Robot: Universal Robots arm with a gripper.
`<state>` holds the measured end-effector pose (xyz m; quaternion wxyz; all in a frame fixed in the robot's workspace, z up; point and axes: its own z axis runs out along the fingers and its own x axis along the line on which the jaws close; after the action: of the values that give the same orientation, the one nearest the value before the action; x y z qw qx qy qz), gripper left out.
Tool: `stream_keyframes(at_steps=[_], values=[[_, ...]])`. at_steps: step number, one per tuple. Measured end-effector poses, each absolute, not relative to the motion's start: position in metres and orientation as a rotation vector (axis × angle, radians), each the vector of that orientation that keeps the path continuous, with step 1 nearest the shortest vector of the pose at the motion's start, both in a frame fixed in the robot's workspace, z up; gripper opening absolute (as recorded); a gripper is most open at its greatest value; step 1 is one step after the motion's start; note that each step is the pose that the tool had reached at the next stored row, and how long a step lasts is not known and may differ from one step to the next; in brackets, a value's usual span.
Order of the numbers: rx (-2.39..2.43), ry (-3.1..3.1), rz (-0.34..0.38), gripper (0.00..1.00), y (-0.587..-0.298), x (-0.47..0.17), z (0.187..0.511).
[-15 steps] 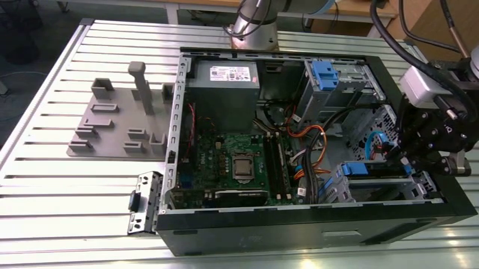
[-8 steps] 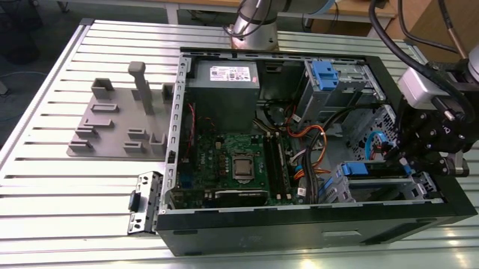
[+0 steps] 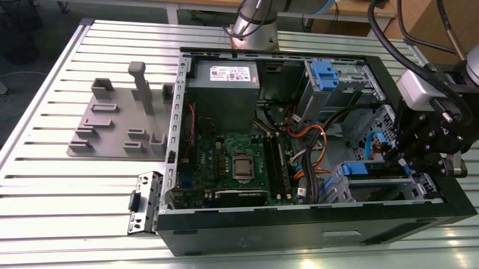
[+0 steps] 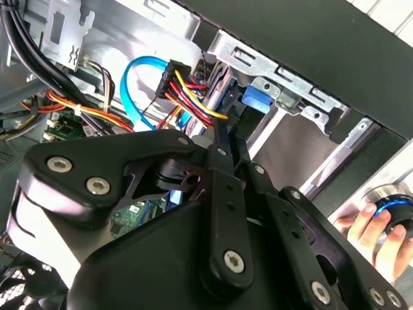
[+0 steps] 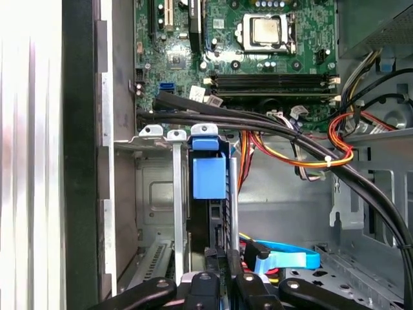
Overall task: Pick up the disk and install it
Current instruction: 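Insert the first disk wire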
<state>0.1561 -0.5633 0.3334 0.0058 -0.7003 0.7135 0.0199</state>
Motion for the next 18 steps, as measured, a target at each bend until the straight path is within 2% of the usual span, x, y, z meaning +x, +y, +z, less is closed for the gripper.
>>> stream_keyframes(at_steps=[14, 16, 17, 18], values=[[-2.192, 2.234, 0.063, 0.16, -0.5633, 0.1561, 0.3297], [-2.192, 2.234, 0.063, 0.17, -0.5633, 0.1561, 0.3296], [-2.192, 2.234, 0.063, 0.23, -0.5633, 0.1561, 0.3296], [-2.192, 2.234, 0.063, 0.23, -0.5633, 0.1561, 0.3296]])
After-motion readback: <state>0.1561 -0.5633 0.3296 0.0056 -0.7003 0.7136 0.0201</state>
